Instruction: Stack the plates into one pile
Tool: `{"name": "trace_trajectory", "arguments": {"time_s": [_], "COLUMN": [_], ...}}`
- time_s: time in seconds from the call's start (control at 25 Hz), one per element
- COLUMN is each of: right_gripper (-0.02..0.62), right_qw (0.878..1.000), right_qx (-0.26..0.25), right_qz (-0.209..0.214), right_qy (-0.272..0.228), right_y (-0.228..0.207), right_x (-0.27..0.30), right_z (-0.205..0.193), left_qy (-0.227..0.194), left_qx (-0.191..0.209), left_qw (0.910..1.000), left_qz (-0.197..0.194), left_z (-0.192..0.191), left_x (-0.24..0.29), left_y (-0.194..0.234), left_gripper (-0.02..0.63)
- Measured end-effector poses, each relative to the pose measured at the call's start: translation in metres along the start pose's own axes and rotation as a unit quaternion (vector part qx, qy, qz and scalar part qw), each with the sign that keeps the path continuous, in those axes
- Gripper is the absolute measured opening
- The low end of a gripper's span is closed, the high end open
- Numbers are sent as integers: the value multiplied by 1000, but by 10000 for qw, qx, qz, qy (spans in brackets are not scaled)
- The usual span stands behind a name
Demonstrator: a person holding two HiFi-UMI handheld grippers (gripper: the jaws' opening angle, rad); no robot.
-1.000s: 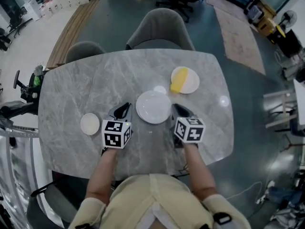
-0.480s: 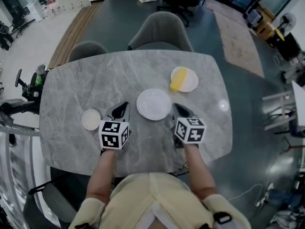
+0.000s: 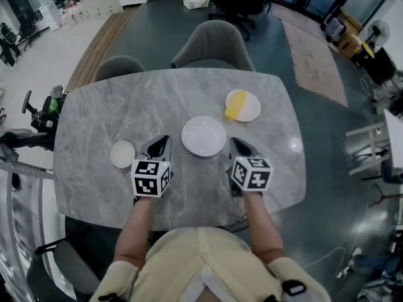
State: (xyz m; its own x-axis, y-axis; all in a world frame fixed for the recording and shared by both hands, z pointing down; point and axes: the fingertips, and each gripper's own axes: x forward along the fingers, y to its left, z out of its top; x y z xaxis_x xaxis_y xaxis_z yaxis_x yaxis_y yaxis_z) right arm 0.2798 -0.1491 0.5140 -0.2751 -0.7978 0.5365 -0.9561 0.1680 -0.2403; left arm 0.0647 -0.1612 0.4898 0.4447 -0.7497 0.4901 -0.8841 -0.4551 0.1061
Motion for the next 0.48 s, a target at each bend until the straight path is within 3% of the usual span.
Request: {"name": "trace_trajectory", "arguments": {"time_s": [0.48], "right_gripper": [3], "right_qw": [9998], "right_qx": [32], "right_qz": [100], "right_qy": [-153], "right_y": [11], "right_x": [-20], "right_z": [6], "left_qy": [-38], "left_qx": [59], "left_qw": [10000], "left_qz": [32], "left_z": [1], "left_x": [-19], "left_y": [-6], "left_gripper": [9]}}
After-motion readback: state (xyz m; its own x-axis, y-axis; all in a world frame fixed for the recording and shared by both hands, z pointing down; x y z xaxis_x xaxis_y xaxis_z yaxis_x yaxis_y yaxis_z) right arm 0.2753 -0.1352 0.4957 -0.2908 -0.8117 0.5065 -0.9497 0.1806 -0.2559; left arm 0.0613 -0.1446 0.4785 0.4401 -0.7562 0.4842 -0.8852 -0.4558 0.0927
